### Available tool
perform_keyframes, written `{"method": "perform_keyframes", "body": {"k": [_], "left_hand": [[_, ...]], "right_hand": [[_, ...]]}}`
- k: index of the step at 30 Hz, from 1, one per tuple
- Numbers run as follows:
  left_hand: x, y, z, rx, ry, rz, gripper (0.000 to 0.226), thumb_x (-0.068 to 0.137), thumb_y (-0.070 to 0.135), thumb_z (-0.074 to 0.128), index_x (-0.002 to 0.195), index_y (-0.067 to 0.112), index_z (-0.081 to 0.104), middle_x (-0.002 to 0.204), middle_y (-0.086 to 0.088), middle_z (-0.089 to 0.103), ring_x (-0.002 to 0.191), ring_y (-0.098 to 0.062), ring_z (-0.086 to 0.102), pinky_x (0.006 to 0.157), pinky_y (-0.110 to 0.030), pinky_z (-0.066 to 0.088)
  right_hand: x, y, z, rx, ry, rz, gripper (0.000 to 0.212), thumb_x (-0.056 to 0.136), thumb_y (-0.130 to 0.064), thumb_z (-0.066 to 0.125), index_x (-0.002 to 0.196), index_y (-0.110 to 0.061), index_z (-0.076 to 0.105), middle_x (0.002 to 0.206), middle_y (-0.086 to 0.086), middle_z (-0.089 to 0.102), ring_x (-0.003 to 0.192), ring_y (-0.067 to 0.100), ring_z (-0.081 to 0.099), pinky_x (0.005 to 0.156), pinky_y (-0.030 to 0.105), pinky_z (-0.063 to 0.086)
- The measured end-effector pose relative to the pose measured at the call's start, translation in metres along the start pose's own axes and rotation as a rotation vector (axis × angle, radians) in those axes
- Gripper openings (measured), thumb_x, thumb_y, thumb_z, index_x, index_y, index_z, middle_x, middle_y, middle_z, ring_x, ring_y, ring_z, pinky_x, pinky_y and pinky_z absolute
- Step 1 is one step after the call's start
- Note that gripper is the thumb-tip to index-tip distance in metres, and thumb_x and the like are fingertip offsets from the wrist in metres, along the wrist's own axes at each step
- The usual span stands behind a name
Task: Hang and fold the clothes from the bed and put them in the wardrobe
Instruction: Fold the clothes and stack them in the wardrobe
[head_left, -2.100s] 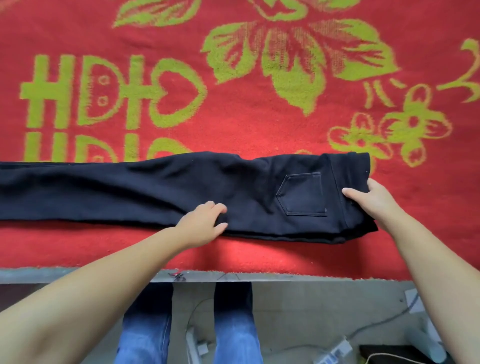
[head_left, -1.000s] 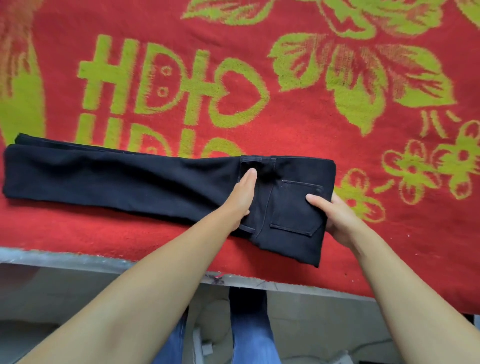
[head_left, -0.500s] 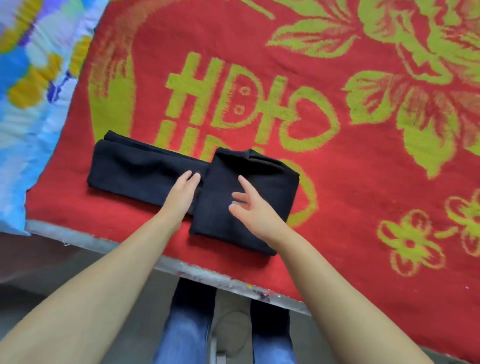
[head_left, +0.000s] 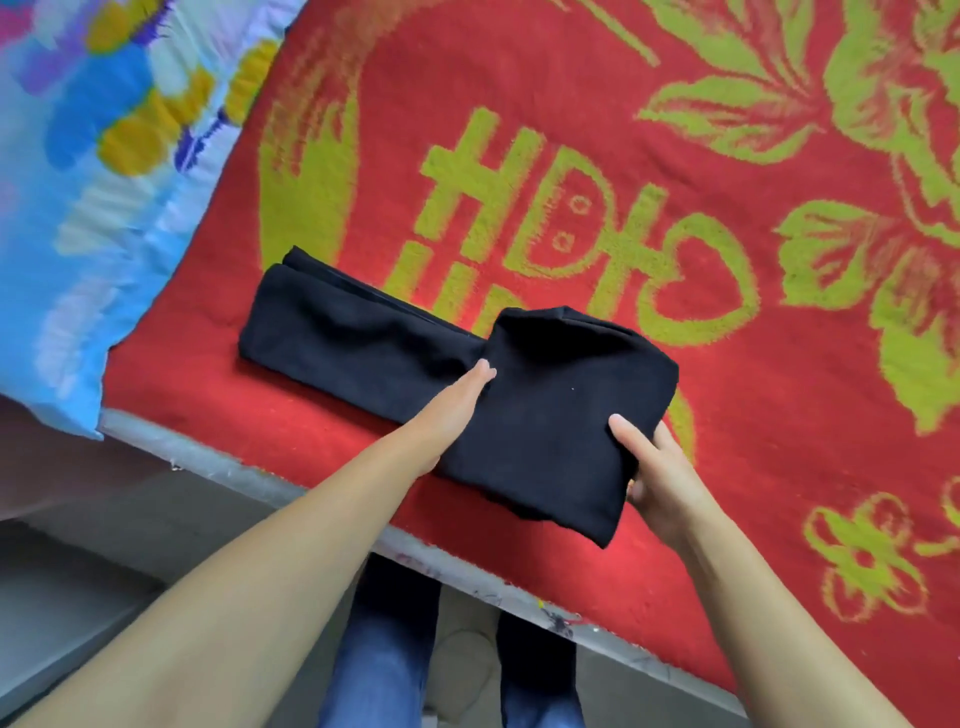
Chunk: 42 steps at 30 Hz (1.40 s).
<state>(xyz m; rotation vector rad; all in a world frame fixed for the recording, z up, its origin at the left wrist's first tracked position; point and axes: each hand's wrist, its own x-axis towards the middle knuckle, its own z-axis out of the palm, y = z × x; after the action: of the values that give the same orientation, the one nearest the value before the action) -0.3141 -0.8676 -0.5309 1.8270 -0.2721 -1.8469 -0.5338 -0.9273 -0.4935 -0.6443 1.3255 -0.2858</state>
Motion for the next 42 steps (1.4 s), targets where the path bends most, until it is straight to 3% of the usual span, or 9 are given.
{"method": "perform_keyframes", "body": {"k": [4,8,15,22,26,30,34,39,42], "left_hand": [[-0.028,0.013,-0.043,-0.144,-0.139,0.107,0.06,0.093,0.065,0.023,0.135,0.033,0.051,0.139,0.007,0.051,0.128,-0.01,0.047,0.113,-0.042,0.03],[-0.056,0.032,-0.113,-0.399,-0.069,0.177,0.055,0.088,0.055,0.046,0.12,0.014,0.063,0.113,-0.007,0.07,0.102,-0.016,0.067,0.088,-0.029,0.052],[-0.002,0.012,-0.232,0.244,0.27,0.179,0.016,0.094,0.014,0.056,0.109,0.018,0.057,0.108,-0.001,0.064,0.107,-0.02,0.06,0.077,-0.025,0.047],[0.027,-0.01,-0.235,0.441,0.584,0.227,0.045,0.096,0.028,0.052,0.139,0.017,0.043,0.138,-0.006,0.052,0.128,-0.028,0.047,0.106,-0.04,0.036],[0.028,-0.02,-0.257,0.438,0.656,0.296,0.036,0.093,0.031,0.056,0.127,0.02,0.053,0.119,-0.006,0.062,0.113,-0.029,0.054,0.094,-0.04,0.042],[0.032,-0.003,-0.263,0.854,0.633,0.074,0.07,0.092,0.045,0.054,0.15,0.025,0.019,0.143,-0.012,0.033,0.134,-0.031,0.029,0.108,-0.05,0.029],[0.011,0.01,-0.216,1.222,0.827,0.307,0.081,0.091,0.037,0.052,0.153,0.012,0.006,0.158,-0.016,0.011,0.147,-0.029,0.009,0.115,-0.057,0.011],[0.009,-0.057,-0.112,0.985,0.841,0.267,0.072,0.09,0.05,0.029,0.147,0.006,0.03,0.155,-0.018,0.025,0.144,-0.028,0.023,0.112,-0.058,0.023],[0.018,-0.089,-0.1,0.857,0.909,0.106,0.075,0.091,0.054,0.026,0.148,0.007,0.023,0.156,-0.014,0.024,0.144,-0.023,0.02,0.111,-0.058,0.023]], "right_hand": [[-0.03,-0.042,0.073,-0.203,-0.192,-0.139,0.041,0.092,-0.02,0.059,0.13,-0.03,0.046,0.108,-0.001,0.067,0.095,0.01,0.066,0.071,0.033,0.057],[-0.017,-0.044,0.18,-0.347,-0.412,-0.198,0.064,0.095,-0.012,0.058,0.146,-0.031,0.025,0.132,0.002,0.055,0.119,0.01,0.057,0.099,0.034,0.049],[0.04,-0.009,0.308,-0.969,-0.495,-0.352,0.066,0.091,-0.009,0.047,0.151,-0.015,0.021,0.157,0.003,0.025,0.142,0.017,0.027,0.108,0.018,0.022],[0.072,0.001,0.259,-1.487,-0.119,-0.816,0.06,0.091,-0.006,0.046,0.148,-0.017,0.032,0.159,0.006,0.021,0.149,0.024,0.005,0.119,0.053,0.009],[0.086,-0.001,0.211,-1.846,-0.32,-0.621,0.07,0.095,-0.016,0.041,0.153,-0.031,0.005,0.161,-0.004,-0.007,0.147,0.022,-0.015,0.114,0.063,0.001],[0.097,-0.014,0.204,-2.043,-0.483,-0.51,0.069,0.101,-0.028,0.032,0.149,-0.035,-0.017,0.157,-0.007,-0.025,0.144,0.02,-0.025,0.112,0.067,0.0],[0.096,-0.039,0.212,-2.273,-0.534,-0.625,0.081,0.092,-0.015,0.037,0.15,-0.029,-0.017,0.157,0.001,-0.026,0.142,0.023,-0.03,0.109,0.068,-0.011],[0.118,-0.034,0.211,-2.269,-0.739,-1.126,0.067,0.089,-0.024,0.035,0.152,-0.018,0.017,0.161,0.005,0.007,0.148,0.023,0.0,0.115,0.063,0.005],[0.145,-0.029,0.206,-2.239,-0.71,-1.007,0.064,0.093,-0.052,0.007,0.152,-0.026,0.001,0.161,-0.006,-0.002,0.147,0.016,-0.009,0.115,0.057,-0.008]]}}
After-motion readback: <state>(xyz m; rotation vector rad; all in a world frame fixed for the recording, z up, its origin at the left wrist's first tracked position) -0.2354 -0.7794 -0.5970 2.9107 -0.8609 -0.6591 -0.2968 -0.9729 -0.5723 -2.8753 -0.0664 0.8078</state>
